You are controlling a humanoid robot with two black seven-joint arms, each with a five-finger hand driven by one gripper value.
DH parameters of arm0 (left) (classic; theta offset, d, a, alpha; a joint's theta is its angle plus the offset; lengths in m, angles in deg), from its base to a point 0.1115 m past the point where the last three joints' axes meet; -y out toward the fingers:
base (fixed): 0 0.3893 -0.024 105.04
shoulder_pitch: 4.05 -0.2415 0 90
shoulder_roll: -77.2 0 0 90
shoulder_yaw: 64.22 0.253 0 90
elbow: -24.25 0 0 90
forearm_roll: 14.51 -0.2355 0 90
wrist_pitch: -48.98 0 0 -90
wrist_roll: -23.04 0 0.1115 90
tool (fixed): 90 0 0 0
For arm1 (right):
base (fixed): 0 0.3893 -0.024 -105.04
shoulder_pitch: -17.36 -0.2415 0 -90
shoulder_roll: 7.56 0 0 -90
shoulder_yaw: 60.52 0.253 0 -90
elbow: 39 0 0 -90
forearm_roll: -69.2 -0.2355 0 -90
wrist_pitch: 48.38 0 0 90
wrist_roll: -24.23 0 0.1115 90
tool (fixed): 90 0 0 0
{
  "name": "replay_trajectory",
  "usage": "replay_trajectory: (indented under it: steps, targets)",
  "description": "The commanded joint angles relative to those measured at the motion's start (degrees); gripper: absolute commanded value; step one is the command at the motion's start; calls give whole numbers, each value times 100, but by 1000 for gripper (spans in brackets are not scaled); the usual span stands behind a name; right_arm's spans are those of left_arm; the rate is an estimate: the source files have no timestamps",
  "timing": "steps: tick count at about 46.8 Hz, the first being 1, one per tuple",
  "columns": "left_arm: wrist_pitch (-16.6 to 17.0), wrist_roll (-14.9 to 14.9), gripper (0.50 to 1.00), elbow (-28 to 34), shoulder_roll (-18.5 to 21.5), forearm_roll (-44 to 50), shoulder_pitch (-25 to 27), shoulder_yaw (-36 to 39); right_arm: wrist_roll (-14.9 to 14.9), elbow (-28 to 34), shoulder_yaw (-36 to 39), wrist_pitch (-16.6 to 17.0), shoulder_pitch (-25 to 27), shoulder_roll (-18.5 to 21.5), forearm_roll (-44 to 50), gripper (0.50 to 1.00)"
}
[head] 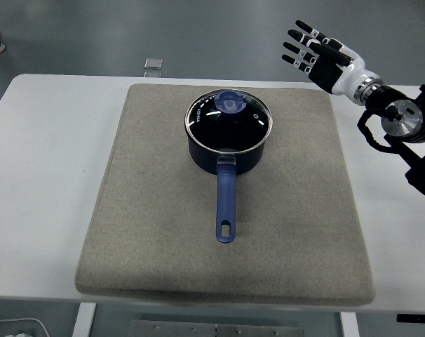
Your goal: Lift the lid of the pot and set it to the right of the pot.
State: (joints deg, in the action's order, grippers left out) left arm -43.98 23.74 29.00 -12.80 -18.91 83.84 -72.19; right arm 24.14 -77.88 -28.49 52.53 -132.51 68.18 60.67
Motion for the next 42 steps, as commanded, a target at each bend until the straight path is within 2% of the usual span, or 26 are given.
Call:
replay_trajectory:
  steps: [1,42]
  targets:
    - [14,-9,1000,-1,0,0,0,-3,0,20,5,8,2,-6,0,907]
    - [31,-17,1000,35,0,0,35,-3,18,20,-30,-9,-69,-42,114,907]
